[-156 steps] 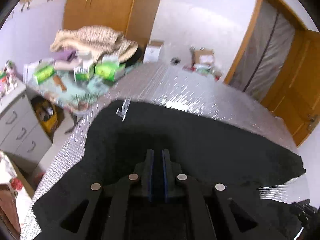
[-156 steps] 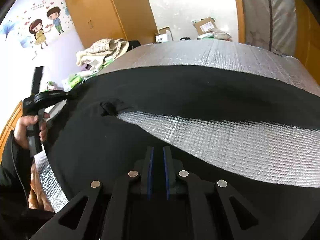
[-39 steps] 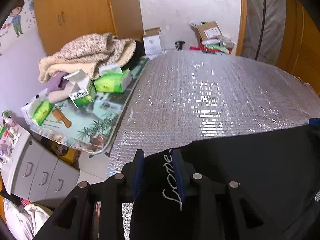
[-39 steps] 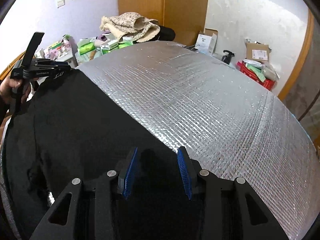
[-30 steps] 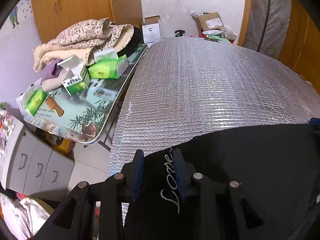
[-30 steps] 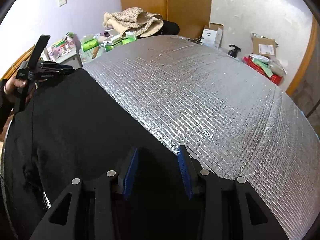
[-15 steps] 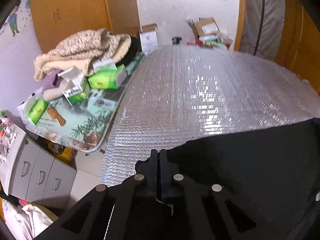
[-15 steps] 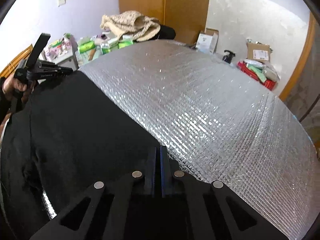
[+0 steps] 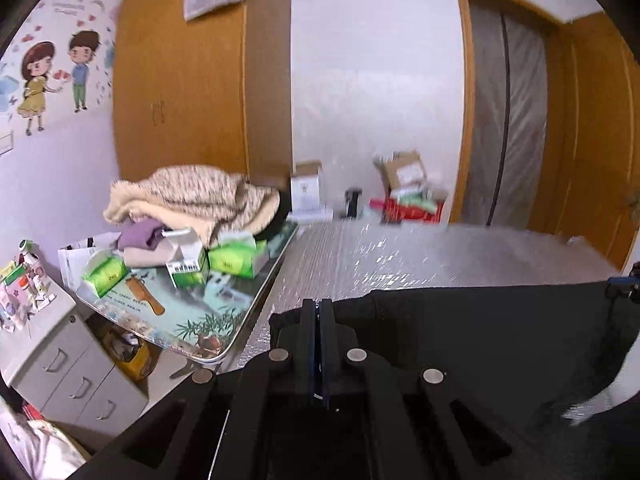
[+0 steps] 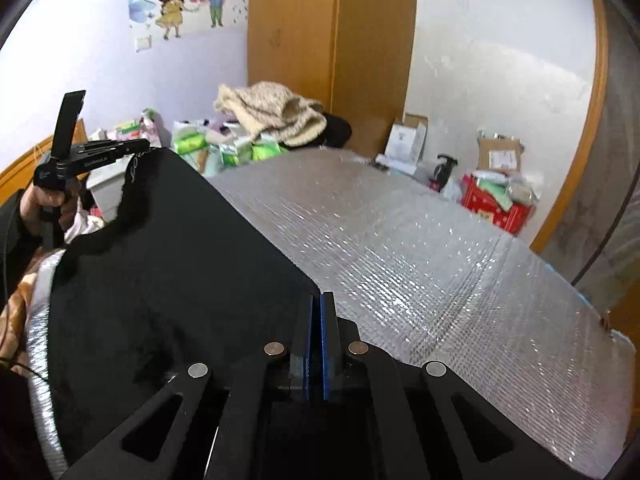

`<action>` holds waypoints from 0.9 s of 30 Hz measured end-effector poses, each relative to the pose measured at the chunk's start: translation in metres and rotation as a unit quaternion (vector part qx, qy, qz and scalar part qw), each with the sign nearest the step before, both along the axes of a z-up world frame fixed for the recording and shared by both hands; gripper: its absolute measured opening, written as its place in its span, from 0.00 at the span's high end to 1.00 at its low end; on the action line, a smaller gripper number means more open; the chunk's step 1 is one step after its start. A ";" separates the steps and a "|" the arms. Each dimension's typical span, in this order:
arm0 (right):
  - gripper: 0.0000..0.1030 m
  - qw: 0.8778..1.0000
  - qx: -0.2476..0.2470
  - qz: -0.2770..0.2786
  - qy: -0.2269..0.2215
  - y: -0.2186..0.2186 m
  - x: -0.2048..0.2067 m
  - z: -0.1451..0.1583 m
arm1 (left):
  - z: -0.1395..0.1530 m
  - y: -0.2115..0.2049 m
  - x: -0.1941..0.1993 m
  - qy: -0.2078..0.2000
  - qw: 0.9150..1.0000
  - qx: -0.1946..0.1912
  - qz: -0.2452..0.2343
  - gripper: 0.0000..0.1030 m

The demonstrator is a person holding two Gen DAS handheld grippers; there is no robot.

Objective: Fold clothes

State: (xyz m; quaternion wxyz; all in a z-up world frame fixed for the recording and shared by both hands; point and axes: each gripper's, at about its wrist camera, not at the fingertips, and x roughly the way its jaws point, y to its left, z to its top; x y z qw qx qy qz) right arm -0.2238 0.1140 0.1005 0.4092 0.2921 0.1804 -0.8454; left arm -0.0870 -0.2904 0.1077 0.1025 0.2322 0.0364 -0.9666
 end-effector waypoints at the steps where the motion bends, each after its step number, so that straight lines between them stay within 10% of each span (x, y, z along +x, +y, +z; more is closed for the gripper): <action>1: 0.97 1.000 -0.004 0.002 0.004 0.004 0.011 0.005 | 0.004 0.003 0.013 0.012 1.000 0.002 0.000 0.99; 7: 0.97 1.000 -0.018 0.017 0.012 0.025 0.091 0.016 | 0.001 0.017 0.096 0.055 0.998 0.032 0.008 0.99; 20: 0.94 0.997 -0.004 0.005 -0.077 0.048 0.184 -0.052 | -0.065 0.026 0.187 0.004 0.992 0.122 0.035 0.98; 27: 0.75 0.993 -0.064 -0.051 -0.088 0.074 0.204 -0.042 | -0.063 0.035 0.205 0.018 0.984 0.171 0.055 0.96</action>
